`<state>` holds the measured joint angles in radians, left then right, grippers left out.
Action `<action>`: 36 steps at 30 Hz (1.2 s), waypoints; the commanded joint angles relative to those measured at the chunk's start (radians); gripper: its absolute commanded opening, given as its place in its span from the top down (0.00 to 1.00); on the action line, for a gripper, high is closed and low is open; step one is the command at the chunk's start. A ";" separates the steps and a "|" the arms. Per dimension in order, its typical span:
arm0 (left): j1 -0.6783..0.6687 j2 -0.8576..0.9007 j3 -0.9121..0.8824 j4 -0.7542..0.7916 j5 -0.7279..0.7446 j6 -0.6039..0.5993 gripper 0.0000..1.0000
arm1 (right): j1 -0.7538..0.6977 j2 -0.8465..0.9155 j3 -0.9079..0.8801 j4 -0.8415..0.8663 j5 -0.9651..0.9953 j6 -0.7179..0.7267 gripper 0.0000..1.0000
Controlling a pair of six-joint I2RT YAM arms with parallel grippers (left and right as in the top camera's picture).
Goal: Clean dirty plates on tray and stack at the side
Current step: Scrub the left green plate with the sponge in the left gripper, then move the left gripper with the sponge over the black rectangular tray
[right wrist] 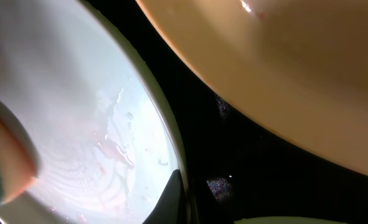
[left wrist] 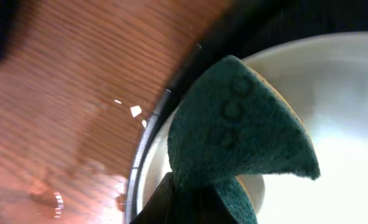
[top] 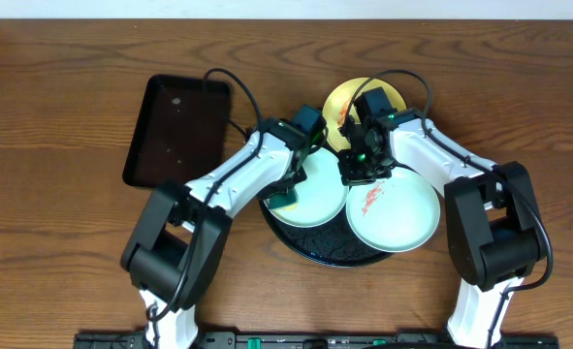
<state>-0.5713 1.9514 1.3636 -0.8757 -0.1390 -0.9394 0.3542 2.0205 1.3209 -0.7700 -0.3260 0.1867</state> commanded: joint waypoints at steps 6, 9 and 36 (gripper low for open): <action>-0.005 -0.111 -0.023 0.038 -0.115 -0.024 0.93 | -0.008 0.011 -0.008 -0.015 0.093 0.000 0.99; -0.041 -0.100 -0.023 0.087 -0.045 -0.024 0.93 | -0.008 0.011 -0.008 -0.015 0.093 -0.001 0.99; -0.108 0.033 -0.024 -0.107 -0.346 -0.010 0.92 | -0.008 0.011 -0.008 -0.022 0.081 0.000 0.99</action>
<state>-0.7021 1.9648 1.3518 -0.9157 -0.2832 -0.9432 0.3542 2.0205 1.3209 -0.7807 -0.3149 0.1864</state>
